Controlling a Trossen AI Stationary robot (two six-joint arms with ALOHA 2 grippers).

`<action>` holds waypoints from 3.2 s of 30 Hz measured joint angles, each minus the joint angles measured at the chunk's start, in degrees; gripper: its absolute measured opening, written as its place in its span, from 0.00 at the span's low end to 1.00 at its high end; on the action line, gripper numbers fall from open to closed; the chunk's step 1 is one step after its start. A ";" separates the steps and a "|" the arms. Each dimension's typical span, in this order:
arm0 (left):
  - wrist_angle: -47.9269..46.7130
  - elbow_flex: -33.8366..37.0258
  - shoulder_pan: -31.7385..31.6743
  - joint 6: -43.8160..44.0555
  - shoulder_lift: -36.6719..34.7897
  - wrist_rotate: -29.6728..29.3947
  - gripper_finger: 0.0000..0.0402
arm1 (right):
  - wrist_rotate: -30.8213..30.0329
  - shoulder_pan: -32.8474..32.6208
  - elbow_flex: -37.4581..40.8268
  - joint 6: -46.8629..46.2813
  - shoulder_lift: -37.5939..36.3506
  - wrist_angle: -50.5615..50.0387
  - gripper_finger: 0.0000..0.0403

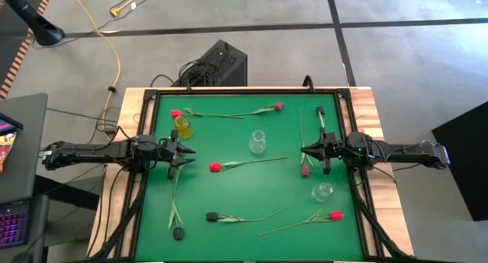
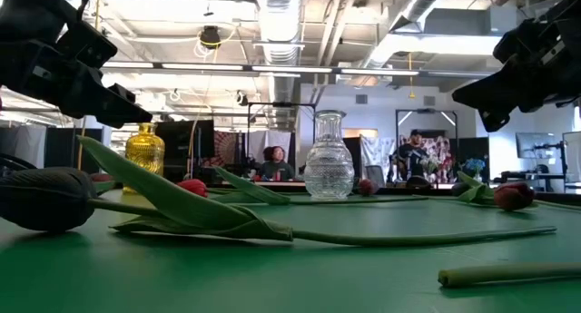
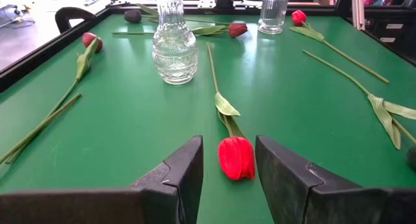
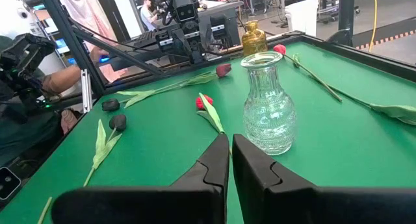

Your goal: Sort flowers into vase by color

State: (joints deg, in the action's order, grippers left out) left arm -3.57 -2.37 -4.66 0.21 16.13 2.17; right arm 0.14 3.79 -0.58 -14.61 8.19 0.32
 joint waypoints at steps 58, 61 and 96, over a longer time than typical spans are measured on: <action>5.22 0.07 0.01 22.44 0.01 -1.07 0.32 | -0.11 0.12 0.02 1.35 0.01 0.28 0.12; 11.30 0.07 0.01 22.31 0.01 0.33 0.32 | -0.08 0.09 0.07 5.13 0.02 1.78 0.12; -49.78 -44.13 5.01 57.74 47.43 9.59 0.32 | -3.14 0.09 -2.93 12.36 0.04 9.99 0.12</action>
State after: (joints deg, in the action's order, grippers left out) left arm -53.35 -46.50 0.35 57.95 63.56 11.75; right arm -3.01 3.88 -3.51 -2.24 8.23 10.31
